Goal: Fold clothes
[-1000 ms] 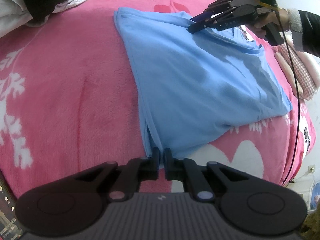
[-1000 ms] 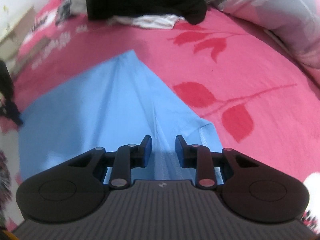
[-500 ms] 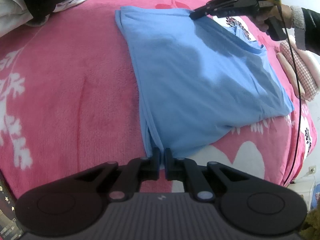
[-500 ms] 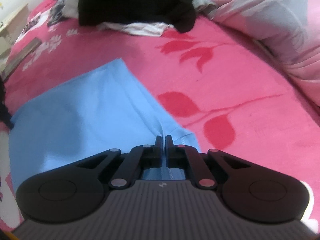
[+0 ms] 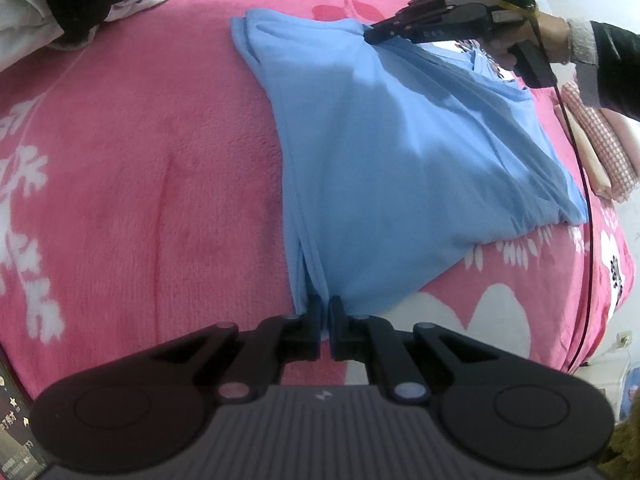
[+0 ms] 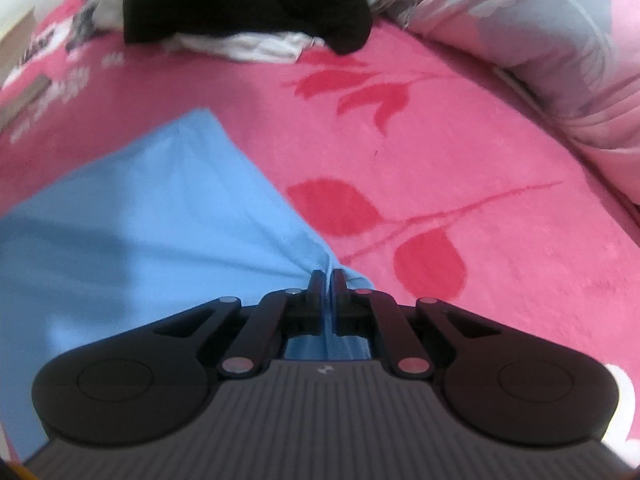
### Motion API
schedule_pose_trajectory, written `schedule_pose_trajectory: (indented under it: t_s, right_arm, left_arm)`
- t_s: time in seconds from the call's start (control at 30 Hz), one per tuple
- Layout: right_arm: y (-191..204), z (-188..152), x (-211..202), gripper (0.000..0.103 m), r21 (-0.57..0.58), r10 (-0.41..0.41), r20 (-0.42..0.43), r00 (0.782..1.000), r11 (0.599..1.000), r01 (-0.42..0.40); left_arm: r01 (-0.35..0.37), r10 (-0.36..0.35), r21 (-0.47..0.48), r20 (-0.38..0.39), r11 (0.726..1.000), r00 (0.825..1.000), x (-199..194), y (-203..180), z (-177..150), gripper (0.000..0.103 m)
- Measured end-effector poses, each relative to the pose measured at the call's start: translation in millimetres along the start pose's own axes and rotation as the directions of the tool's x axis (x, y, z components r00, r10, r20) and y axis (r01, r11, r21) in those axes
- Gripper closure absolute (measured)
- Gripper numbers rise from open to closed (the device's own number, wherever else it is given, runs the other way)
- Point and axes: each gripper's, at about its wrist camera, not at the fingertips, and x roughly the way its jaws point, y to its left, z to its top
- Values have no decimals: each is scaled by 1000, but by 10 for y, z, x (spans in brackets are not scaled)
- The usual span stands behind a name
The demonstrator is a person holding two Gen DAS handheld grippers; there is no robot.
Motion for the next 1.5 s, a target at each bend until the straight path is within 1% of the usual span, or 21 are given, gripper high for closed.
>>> schedule_pose_trajectory:
  t_s: [0.1,0.2,0.27,0.3,0.33,0.37,0.47,0.63,0.67,0.7,0.73,0.8,0.9,1.0,1.07,1.2,1.27,1.3,1.4,1.47,1.5]
  right_arm:
    - [-23,90,-133,96,2,0,-16,1000,1000,0]
    - [-43,197,-323,89,-12,27,20,999,1000,-27]
    - [-47,310,-405,83,-4,81,65,995,997,-81]
    - [-35,393,-405,77,8,132,91,987,991,-133]
    - [-20,477,-392,75,15,180,117,977,983,-183]
    - [14,559,-328,74,9,220,135,966,975,-223]
    - [128,751,-40,74,-35,284,130,950,959,-282]
    - [140,879,354,76,-8,378,88,922,925,-379]
    - [139,890,389,78,-6,392,81,916,919,-393]
    - [140,900,416,92,-7,404,76,912,914,-405]
    - [146,906,411,101,-15,405,76,911,914,-405]
    - [141,927,348,102,-29,402,104,910,916,-401]
    - [143,967,238,103,-43,408,163,898,913,-406]
    - [181,986,309,103,-52,397,169,902,917,-394]
    - [187,974,414,103,-45,383,160,910,924,-381]
    - [178,881,626,102,1,312,152,938,949,-316]
    - [101,863,632,103,74,275,184,944,953,-292]
    - [50,860,622,100,118,248,202,948,954,-275]
    - [-142,839,533,99,242,134,242,961,951,-193]
    - [-273,800,433,98,307,77,252,965,939,-155]
    - [-327,763,351,98,326,60,262,963,934,-147]
  left_arm:
    - [5,-5,-15,4,1000,1000,-6,1,-3,97]
    - [8,-8,-31,12,999,1000,-11,-6,-9,95]
    - [9,-8,-39,18,999,1000,-8,-12,-19,94]
    - [9,-8,-43,20,999,1000,-8,-11,-24,94]
    - [8,-7,-45,23,999,1000,-7,-14,-29,94]
    - [7,-6,-47,26,999,1000,-4,-18,-35,94]
    - [8,-6,-68,35,998,999,2,-18,-49,93]
    - [18,-13,-88,53,996,998,-4,-6,-76,92]
    - [19,-14,-90,57,996,998,-4,-5,-82,92]
    - [20,-14,-93,62,996,998,1,-10,-85,92]
    - [19,-12,-96,68,995,998,0,-12,-90,93]
    - [16,-8,-106,80,994,997,-20,-1,-119,95]
    - [14,-3,-119,89,993,996,-19,-4,-132,96]
    - [14,-3,-120,91,993,996,0,-15,-119,96]
    - [16,-4,-122,93,992,996,3,-13,-119,96]
    - [17,-6,-122,91,992,996,2,-10,-103,96]
    - [19,-8,-123,87,992,996,1,-17,-83,95]
    - [21,-11,-123,85,992,996,-2,-20,-76,94]
    - [35,-25,-123,81,992,996,-46,-17,-62,84]
    - [43,-34,-122,82,992,996,-89,-27,-57,70]
    - [43,-33,-121,86,992,996,-105,-48,-54,67]
